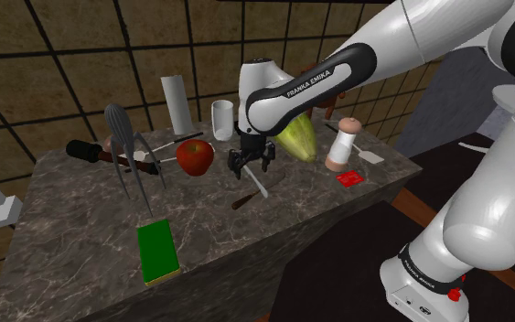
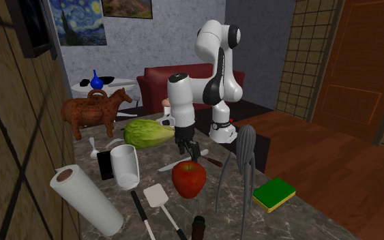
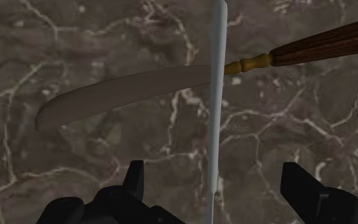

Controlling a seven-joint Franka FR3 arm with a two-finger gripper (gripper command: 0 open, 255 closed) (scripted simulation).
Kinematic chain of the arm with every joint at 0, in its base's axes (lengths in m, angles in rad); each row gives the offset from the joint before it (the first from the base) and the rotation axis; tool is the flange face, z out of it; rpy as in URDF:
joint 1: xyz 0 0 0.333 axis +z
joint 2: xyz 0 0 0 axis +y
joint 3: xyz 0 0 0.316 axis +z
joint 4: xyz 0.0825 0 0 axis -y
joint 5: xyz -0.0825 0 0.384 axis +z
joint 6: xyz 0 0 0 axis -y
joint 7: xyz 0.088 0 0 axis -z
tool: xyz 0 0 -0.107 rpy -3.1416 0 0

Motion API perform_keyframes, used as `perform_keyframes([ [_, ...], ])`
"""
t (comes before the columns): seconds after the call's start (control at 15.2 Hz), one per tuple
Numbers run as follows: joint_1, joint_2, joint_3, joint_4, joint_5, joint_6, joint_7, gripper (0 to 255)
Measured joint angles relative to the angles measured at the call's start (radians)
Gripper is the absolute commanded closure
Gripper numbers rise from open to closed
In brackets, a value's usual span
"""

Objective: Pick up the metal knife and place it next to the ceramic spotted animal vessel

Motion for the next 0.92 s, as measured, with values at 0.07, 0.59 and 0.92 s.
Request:
perform_keyframes([
  [0.07,0.0,0.0,0.0,0.0,0.0,0.0,0.0,255],
  [0.59,0.0,0.0,0.0,0.0,0.0,0.0,0.0,255],
  [0.92,-0.003,-0.023,0.0,0.016,0.006,-0.038,-0.004,255],
])
